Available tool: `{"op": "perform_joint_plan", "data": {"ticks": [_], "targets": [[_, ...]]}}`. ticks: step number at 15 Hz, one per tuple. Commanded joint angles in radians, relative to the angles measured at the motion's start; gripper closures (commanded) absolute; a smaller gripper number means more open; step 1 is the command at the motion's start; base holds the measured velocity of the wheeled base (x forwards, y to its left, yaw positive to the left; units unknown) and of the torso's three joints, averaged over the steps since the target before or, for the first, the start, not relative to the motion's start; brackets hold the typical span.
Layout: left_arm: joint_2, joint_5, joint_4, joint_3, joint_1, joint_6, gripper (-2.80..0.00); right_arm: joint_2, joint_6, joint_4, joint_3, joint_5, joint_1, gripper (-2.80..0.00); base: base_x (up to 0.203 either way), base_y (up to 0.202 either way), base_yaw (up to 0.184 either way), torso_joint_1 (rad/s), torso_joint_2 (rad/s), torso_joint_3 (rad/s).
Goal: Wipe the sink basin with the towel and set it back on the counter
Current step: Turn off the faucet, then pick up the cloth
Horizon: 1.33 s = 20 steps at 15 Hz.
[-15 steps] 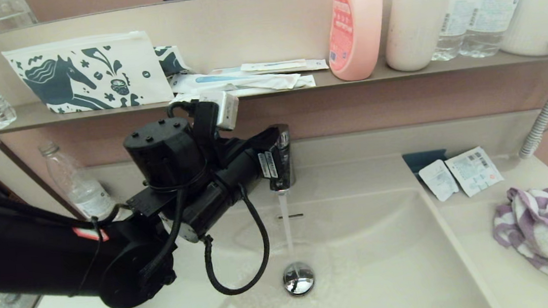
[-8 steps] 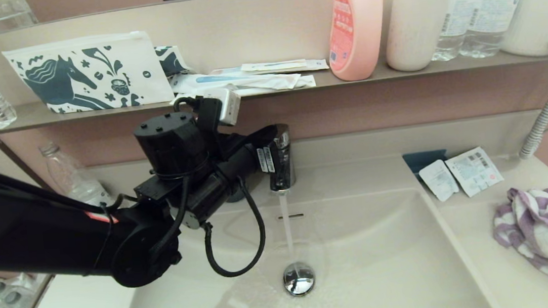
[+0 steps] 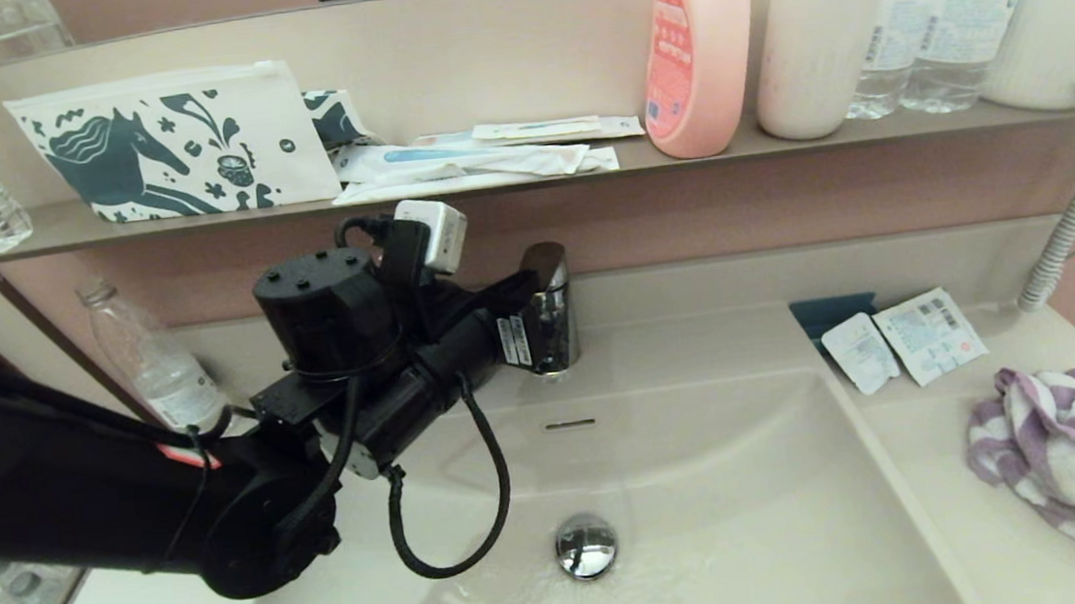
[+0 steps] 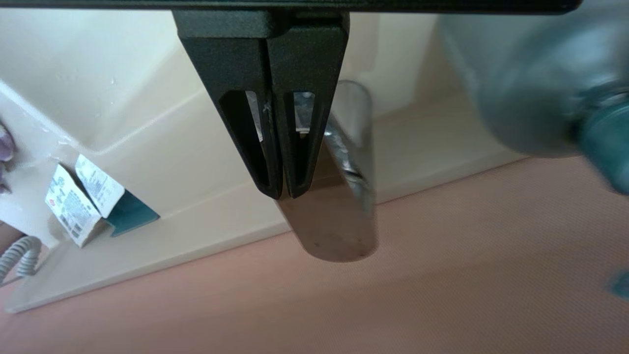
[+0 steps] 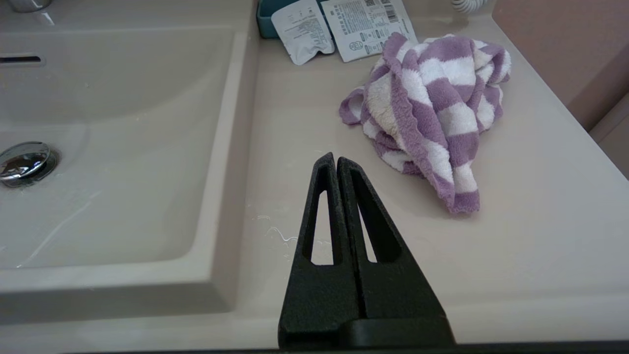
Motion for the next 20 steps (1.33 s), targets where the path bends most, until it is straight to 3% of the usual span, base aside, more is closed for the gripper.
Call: {"op": "perform_joint_plan", "data": {"ticks": [1,4,9,12,14,16,17,20], "targets": [[-0.045,-0.004,-0.008,-0.009,0.019,0.001,0.00,0.000,0.000,0.000,0.000,0.000,0.000,0.00,0.000,0.000,0.000,0.000,0.00,0.000],[-0.189,-0.038,0.048,0.029,0.074,-0.001,0.00,0.000,0.000,0.000,0.000,0.000,0.000,0.00,0.000,0.000,0.000,0.000,0.00,0.000],[-0.421,-0.047,0.079,0.340,0.080,-0.002,0.00,0.000,0.000,0.000,0.000,0.000,0.000,0.00,0.000,0.000,0.000,0.000,0.00,0.000],[-0.579,-0.043,0.094,0.452,0.088,-0.001,0.00,0.000,0.000,0.000,0.000,0.000,0.000,0.00,0.000,0.000,0.000,0.000,0.00,0.000],[-0.715,-0.043,0.175,0.480,0.101,0.001,0.00,0.000,0.000,0.000,0.000,0.000,0.000,0.00,0.000,0.000,0.000,0.000,0.00,0.000],[-0.896,-0.044,0.328,0.485,0.125,0.006,0.00,0.000,0.000,0.000,0.000,0.000,0.000,0.00,0.000,0.000,0.000,0.000,0.00,0.000],[-0.964,-0.044,0.393,0.488,0.155,0.021,0.00,0.000,0.000,0.000,0.000,0.000,0.000,0.00,0.000,0.000,0.000,0.000,0.00,0.000],[-1.103,-0.047,0.482,0.521,0.364,0.057,0.00,0.000,0.000,0.000,0.000,0.000,0.000,0.00,0.000,0.000,0.000,0.000,0.00,0.000]]}}
